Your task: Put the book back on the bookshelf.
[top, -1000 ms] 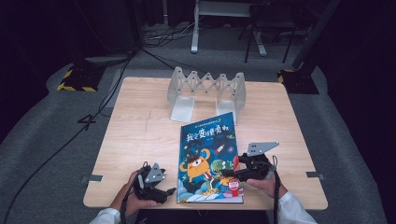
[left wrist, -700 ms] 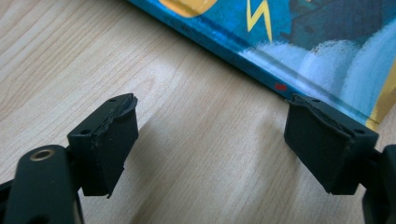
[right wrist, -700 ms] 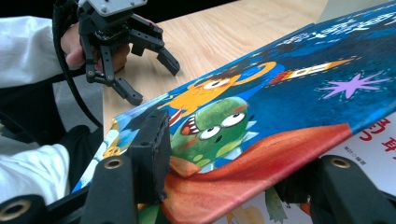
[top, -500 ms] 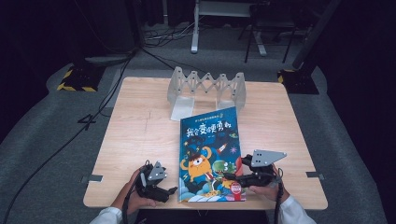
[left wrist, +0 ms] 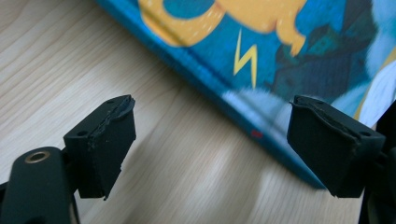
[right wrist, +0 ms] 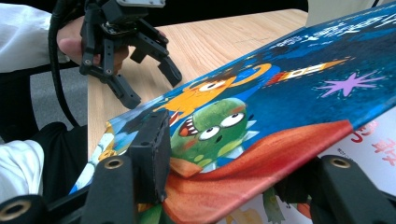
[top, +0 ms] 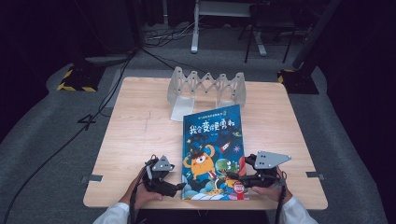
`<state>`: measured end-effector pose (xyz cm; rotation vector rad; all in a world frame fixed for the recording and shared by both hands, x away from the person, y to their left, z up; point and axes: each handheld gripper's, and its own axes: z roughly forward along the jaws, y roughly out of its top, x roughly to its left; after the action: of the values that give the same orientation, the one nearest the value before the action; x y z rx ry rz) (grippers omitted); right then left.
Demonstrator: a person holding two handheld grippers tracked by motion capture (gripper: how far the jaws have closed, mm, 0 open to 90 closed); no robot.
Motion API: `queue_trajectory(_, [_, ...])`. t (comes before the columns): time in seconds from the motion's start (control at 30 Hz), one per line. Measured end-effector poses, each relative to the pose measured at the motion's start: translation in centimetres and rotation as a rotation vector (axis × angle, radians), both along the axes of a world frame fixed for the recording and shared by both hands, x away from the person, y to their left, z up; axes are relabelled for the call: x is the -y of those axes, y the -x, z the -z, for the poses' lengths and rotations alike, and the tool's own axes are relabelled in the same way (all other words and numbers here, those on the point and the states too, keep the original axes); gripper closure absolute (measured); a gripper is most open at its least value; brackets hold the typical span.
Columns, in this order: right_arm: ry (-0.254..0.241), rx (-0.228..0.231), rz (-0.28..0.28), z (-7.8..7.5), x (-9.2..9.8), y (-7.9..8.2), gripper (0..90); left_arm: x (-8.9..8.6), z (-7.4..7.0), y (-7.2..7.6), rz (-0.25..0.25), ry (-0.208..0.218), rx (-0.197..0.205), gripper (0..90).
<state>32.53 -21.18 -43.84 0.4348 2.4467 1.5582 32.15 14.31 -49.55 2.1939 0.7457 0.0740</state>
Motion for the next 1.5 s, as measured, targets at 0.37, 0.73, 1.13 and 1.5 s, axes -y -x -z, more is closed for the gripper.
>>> queue_trajectory(0.37, [-0.002,0.039,-0.014,-0.1,0.1,0.2,45.8,1.9,0.0,-1.8,0.068,0.084,-0.067,7.5])
queue_trajectory(0.73, [-0.004,0.107,-0.037,-0.3,0.1,0.8,45.9,2.4,0.1,-3.1,0.106,0.177,-0.121,4.0])
queue_trajectory(1.13, [0.025,0.105,-0.044,0.2,0.8,0.8,54.3,0.0,-2.4,-1.7,0.053,0.266,0.062,40.2])
queue_trajectory(1.5, [0.019,0.073,0.007,0.9,2.2,0.5,54.5,0.9,-3.5,0.0,0.053,0.208,0.205,49.1])
